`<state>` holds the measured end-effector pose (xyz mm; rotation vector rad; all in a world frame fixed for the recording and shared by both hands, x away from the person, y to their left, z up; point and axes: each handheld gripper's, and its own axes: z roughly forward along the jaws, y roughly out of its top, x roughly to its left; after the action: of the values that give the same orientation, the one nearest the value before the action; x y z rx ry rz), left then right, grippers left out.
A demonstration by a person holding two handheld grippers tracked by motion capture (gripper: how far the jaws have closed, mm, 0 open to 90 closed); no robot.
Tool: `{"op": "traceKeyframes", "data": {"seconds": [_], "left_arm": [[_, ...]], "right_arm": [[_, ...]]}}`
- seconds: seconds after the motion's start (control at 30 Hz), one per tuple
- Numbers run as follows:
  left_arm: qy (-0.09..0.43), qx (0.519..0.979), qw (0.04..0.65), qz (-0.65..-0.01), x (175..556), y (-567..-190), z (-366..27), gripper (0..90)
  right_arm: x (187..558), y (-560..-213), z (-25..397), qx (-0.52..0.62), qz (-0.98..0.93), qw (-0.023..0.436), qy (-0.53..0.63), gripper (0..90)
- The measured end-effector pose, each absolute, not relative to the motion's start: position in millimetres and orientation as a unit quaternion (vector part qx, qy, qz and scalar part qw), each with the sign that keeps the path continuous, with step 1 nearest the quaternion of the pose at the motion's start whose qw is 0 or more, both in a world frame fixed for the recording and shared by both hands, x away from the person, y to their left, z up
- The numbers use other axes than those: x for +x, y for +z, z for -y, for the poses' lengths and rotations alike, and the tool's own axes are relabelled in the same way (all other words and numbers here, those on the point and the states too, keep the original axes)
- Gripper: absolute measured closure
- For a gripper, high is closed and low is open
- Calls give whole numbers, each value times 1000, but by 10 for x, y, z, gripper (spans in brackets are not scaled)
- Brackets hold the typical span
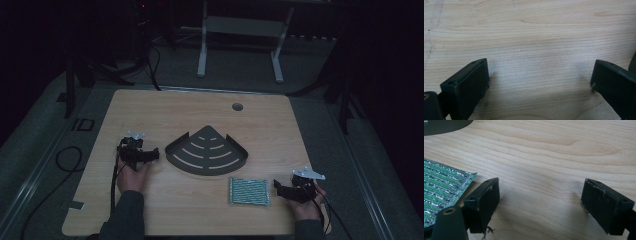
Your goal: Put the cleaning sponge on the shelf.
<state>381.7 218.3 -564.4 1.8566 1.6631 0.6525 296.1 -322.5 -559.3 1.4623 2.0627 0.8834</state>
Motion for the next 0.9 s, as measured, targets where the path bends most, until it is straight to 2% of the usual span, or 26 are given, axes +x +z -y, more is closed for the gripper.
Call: {"op": "traceKeyframes", "data": {"seconds": [0.2,0.27,0.37,0.43,0.77,0.8,0.83,0.9], "left_arm": [[243,692,279,-620,3817,-5644,-2184,24],[243,692,279,-620,3817,-5644,-2183,24],[243,692,279,-620,3817,-5644,-2183,24],[243,692,279,-620,3817,-5644,-2183,24],[243,692,279,-620,3817,-5644,-2183,24],[243,692,279,-620,3817,-5644,-2183,24],[243,692,279,-620,3817,-5644,-2183,24],[243,692,279,-620,3817,-5644,-2183,24]], "right_arm": [[2961,-5591,3219,535,-747,230,320,156],[2957,-5562,3216,543,-744,230,313,221],[2932,-5511,3209,541,-744,237,313,237],[2850,-5333,3145,521,-746,265,318,283],[2656,-4829,2874,462,-766,281,347,430],[2642,-4774,2850,458,-770,276,349,473],[2632,-4716,2828,448,-776,263,357,574],[2615,-4660,2797,429,-786,249,370,663]]}}
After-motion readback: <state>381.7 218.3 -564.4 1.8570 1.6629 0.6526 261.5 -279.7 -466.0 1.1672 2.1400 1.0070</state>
